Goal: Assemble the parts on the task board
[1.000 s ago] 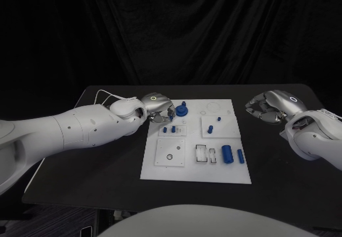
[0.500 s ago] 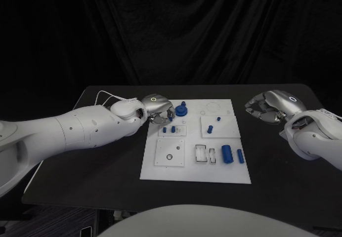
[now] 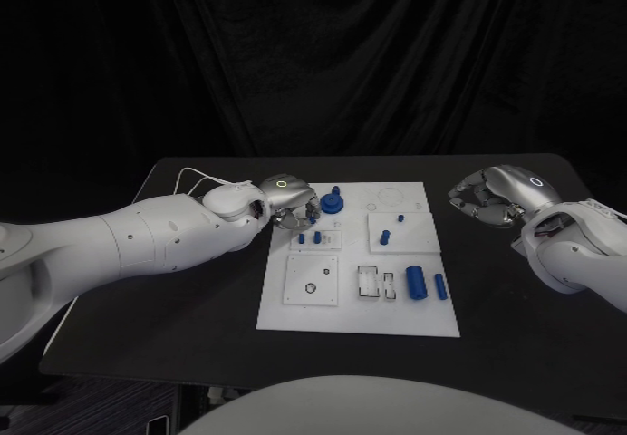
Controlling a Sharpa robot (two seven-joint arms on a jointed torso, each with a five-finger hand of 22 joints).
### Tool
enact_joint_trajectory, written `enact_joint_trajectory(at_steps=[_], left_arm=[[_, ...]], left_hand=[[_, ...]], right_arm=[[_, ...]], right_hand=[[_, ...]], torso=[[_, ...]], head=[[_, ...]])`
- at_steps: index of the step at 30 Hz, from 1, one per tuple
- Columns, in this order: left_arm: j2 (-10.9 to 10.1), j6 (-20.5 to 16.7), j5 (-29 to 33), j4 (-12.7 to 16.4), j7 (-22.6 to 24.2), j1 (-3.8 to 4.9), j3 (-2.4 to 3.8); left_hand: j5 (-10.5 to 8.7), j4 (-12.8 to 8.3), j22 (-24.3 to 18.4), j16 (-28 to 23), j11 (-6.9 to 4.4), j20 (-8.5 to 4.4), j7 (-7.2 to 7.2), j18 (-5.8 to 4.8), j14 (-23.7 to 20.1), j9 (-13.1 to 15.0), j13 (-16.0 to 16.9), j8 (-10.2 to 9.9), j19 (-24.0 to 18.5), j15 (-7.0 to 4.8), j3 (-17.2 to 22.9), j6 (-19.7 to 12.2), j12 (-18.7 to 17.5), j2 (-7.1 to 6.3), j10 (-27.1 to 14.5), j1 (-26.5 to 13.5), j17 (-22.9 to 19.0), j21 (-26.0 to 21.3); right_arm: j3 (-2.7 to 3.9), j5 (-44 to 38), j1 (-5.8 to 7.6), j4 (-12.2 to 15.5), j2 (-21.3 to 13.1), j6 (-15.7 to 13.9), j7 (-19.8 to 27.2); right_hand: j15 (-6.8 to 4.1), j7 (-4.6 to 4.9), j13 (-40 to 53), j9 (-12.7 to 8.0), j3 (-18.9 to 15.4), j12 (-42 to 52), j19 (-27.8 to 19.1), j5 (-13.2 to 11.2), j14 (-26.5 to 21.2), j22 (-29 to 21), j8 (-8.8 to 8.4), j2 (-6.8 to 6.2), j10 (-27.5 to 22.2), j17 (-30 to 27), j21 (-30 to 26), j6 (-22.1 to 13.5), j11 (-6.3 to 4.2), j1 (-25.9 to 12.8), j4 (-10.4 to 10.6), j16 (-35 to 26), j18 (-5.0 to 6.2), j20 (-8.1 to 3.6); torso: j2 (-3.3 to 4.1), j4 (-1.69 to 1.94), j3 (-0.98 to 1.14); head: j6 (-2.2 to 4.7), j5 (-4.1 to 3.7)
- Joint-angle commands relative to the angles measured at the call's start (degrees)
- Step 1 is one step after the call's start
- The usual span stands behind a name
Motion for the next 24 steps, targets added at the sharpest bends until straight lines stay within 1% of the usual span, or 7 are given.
enact_joint_trajectory(at_steps=[1, 8, 18, 22, 24], left_arm=[[0.2, 0.1, 0.0, 0.2, 0.1, -0.17, 0.02], [0.6, 0.0, 0.0, -0.2, 0.1, -0.24, 0.02], [1.2, 1.0, 0.0, -0.9, -0.2, -0.33, 0.02], [1.4, 1.4, 0.0, -1.0, -0.7, -0.39, 0.02], [1.4, 1.8, 0.0, -1.0, -1.2, -0.42, 0.02]], left_hand=[[-0.16, -0.3, 8.5, -0.2, -0.02, 0.08, 0.15, -0.11, -0.4, 0.5, -0.1, 0.0, -0.5, -0.16, -0.1, -0.2, -0.4, 0.05, 0.3, -0.2, 0.0, -0.3], [-0.19, -0.4, 8.5, -0.3, -0.02, 0.09, 0.12, -0.11, -0.4, 0.4, -0.1, -0.1, -0.6, -0.14, 0.0, -0.4, -0.5, 0.07, 0.4, -0.2, -0.1, -0.4], [-0.17, -0.5, 8.5, -0.4, -0.02, 0.11, 0.11, -0.09, -0.5, 0.4, -0.2, -0.4, -0.6, -0.15, 0.1, -0.6, -0.7, 0.07, 0.4, -0.1, -0.2, -0.5], [-0.25, -0.9, 8.2, -0.8, 0.06, 0.15, 0.11, 0.15, -0.8, 0.2, -0.3, -0.6, -1.2, -0.07, 0.2, -0.9, -1.0, -0.21, 0.3, 0.3, -0.8, -1.8], [-0.73, -1.2, 8.0, -1.3, 0.22, 0.23, 0.11, 0.25, -1.2, 0.0, -0.5, -1.2, -1.6, 0.06, 0.3, -1.6, -1.5, -0.53, 0.0, 0.3, -1.4, -2.5]], right_arm=[[0.04, -0.2, -0.13, 0.1, 0.0, 0.1, -0.2], [0.04, -0.2, -0.13, 0.1, 0.0, 0.3, -0.3], [0.04, -0.2, -0.13, 0.1, 0.0, 0.6, -0.4], [0.04, -0.2, -0.13, 0.1, 0.0, 0.8, -0.5], [0.04, -0.2, -0.13, 0.1, 0.0, 0.8, -0.5]], right_hand=[[-0.27, 0.10, 2.4, 0.0, 0.2, -0.3, -0.3, 0.2, 0.4, 7.2, 0.16, -0.16, -0.3, 1.1, -0.3, 0.5, -0.08, 0.6, 0.1, -0.3, 0.56, -0.07], [-0.28, 0.09, 2.4, 0.0, 0.2, -0.3, -0.3, 0.2, 0.4, 7.2, 0.20, -0.15, -0.3, 1.1, -0.3, 0.5, -0.09, 0.6, 0.1, -0.3, 0.56, -0.08], [-0.28, 0.06, 2.4, 0.0, 0.2, -0.3, -0.3, 0.1, 0.4, 7.2, 0.28, -0.13, -0.3, 1.1, -0.3, 0.7, -0.10, 0.7, 0.1, -0.3, 0.57, -0.08], [-0.29, 0.04, 2.4, 0.0, 0.2, -0.3, -0.3, 0.1, 0.4, 7.2, 0.33, -0.12, -0.2, 1.1, -0.3, 0.8, -0.12, 0.7, 0.1, -0.2, 0.56, -0.08], [-0.30, 0.02, 2.4, 0.0, 0.2, -0.3, -0.3, 0.1, 0.4, 7.2, 0.38, -0.12, -0.2, 1.1, -0.3, 0.9, -0.13, 0.7, 0.1, -0.2, 0.56, -0.09]], torso=[[0.01, 0.05, -0.01], [0.01, 0.02, -0.01], [0.01, 0.02, 0.00], [0.01, 0.00, -0.01], [0.00, 0.04, -0.02]], head=[[0.00, -0.04], [0.00, -0.10], [0.00, -0.07], [0.00, -0.03], [0.00, -0.11]])
